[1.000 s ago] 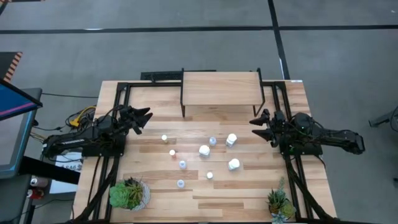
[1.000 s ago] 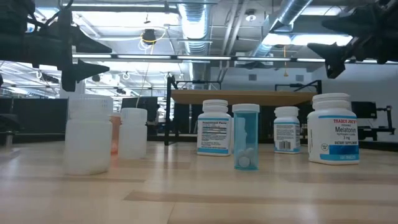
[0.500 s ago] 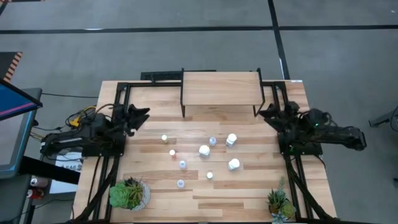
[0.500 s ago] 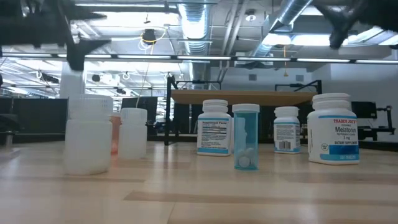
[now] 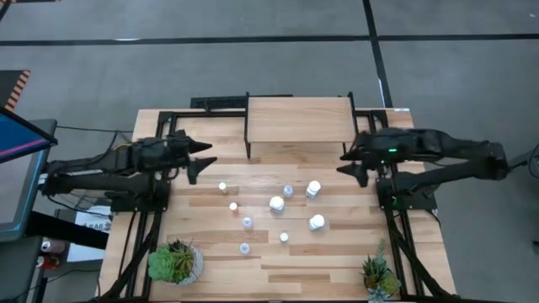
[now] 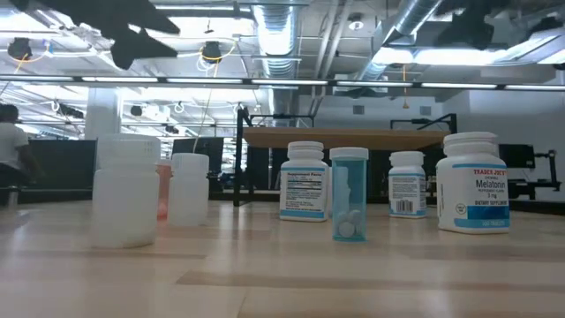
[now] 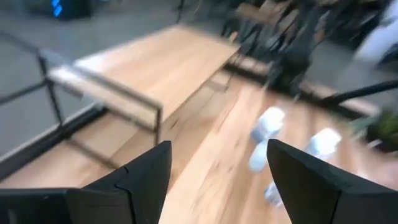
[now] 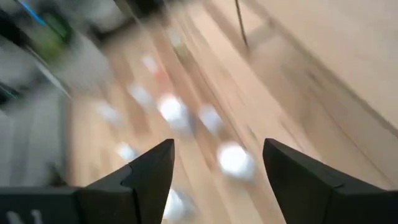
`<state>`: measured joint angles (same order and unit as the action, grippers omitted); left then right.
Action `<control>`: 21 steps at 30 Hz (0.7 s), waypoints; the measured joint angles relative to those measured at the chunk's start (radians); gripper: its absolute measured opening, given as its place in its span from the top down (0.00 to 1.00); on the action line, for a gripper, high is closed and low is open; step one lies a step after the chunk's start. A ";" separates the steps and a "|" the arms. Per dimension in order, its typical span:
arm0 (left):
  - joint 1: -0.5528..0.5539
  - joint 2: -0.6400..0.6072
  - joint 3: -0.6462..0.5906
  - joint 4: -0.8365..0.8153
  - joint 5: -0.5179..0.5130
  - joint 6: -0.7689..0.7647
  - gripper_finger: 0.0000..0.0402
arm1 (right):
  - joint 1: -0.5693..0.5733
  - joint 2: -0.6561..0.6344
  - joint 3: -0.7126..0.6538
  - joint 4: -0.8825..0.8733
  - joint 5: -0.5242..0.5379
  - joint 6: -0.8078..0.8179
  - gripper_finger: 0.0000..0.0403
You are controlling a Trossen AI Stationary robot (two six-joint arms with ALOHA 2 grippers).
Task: Pick and place medicine bottles onto shelf by color
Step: Put the yellow pill bottle on the shelf
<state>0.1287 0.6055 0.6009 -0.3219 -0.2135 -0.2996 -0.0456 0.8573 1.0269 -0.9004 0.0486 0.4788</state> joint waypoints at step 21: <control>-0.069 0.443 0.038 -0.342 0.150 0.185 0.26 | -0.009 0.239 0.232 -0.118 -0.020 -0.170 0.33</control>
<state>0.0595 1.0481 0.6392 -0.6642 -0.0639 -0.1144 -0.0548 1.0962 1.2585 -1.0182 0.0290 0.3087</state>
